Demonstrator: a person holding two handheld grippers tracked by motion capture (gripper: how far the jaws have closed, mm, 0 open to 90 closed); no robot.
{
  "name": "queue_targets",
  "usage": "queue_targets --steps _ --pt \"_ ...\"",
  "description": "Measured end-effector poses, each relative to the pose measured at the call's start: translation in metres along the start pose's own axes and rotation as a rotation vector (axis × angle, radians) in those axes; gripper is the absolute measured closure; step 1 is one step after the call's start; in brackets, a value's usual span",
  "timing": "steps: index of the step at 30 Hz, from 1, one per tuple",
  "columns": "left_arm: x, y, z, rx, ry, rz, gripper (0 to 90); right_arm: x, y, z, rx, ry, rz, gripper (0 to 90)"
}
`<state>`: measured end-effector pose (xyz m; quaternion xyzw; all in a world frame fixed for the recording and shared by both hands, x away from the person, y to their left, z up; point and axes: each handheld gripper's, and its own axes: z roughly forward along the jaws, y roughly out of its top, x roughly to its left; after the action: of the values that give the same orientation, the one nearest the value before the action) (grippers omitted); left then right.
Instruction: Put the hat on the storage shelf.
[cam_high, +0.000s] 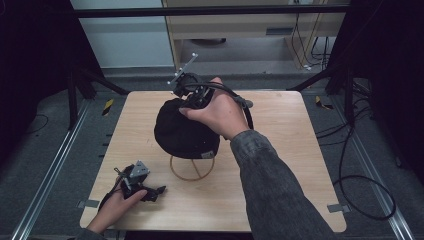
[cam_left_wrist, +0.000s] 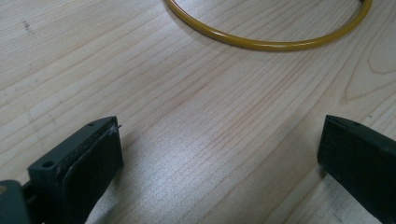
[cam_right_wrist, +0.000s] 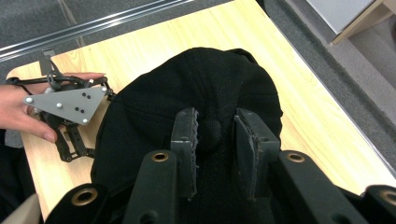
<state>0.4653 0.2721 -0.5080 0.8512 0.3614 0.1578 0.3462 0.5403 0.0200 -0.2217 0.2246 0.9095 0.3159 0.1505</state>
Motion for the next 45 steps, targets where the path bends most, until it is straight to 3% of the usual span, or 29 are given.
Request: queue_targets --steps 33,38,45 --pt "-0.001 0.0 0.0 -0.006 0.001 -0.003 0.0 -0.004 -0.022 -0.025 -0.114 0.004 0.058 68.7" --pt "-0.001 0.0 0.0 -0.005 0.001 -0.003 0.0 -0.002 -0.039 -0.03 -0.151 -0.031 0.082 66.2" --pt "0.0 0.0 0.0 -0.002 0.001 0.001 0.0 -0.007 -0.059 -0.04 -0.174 -0.045 0.119 62.0"
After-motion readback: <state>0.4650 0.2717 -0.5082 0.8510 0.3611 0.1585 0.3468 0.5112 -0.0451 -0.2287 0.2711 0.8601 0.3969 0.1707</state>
